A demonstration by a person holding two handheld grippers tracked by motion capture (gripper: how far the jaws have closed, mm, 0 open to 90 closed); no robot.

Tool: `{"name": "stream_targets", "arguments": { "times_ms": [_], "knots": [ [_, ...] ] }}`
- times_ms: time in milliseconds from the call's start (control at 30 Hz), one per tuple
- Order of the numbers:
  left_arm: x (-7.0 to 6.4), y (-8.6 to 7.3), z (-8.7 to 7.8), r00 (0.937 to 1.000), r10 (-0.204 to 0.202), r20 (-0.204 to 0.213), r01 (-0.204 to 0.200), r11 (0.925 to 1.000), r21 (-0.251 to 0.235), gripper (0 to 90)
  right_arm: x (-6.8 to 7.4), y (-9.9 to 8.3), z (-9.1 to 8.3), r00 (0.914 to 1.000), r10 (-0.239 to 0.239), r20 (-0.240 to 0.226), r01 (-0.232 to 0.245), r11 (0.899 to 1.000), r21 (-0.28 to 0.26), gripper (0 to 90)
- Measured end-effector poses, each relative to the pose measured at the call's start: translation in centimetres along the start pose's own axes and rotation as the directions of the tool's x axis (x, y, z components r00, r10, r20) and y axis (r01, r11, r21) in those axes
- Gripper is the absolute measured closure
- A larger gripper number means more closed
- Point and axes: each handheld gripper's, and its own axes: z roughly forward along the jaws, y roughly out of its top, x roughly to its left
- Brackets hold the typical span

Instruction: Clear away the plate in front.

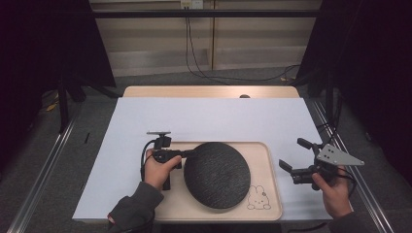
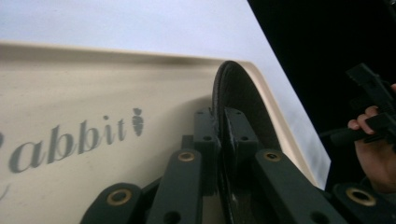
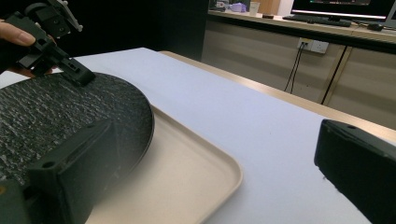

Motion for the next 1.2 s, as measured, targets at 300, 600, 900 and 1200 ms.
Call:
{"name": "stream_targets", "arguments": {
  "times_ms": [300, 600, 900, 1200],
  "knots": [
    [0.19, -0.26, 0.27, 0.9982, 0.035, -0.048, -0.035, 0.9994, -0.003, 81.7, 0.02, 0.00, -0.01, 1.0000, 0.004, -0.003, -0.004, 1.000, 0.002, 0.0],
    [0.19, -0.41, 0.58, 0.9960, 0.053, -0.072, -0.054, 0.9985, -0.009, 80.2, 0.00, 0.00, -0.09, 1.0000, 0.004, -0.003, -0.004, 1.000, 0.001, 0.0],
    [0.56, -0.64, 0.78, 0.9935, 0.052, -0.101, -0.055, 0.9983, -0.018, 79.1, -0.01, -0.01, -0.04, 1.0000, 0.001, -0.004, -0.001, 1.000, 0.001, 0.0],
    [0.93, -0.98, 0.87, 0.9909, 0.052, -0.125, -0.053, 0.9985, -0.009, 77.9, -0.05, -0.05, 0.16, 0.9999, -0.008, -0.007, 0.008, 1.000, 0.007, 0.0]
  ]
}}
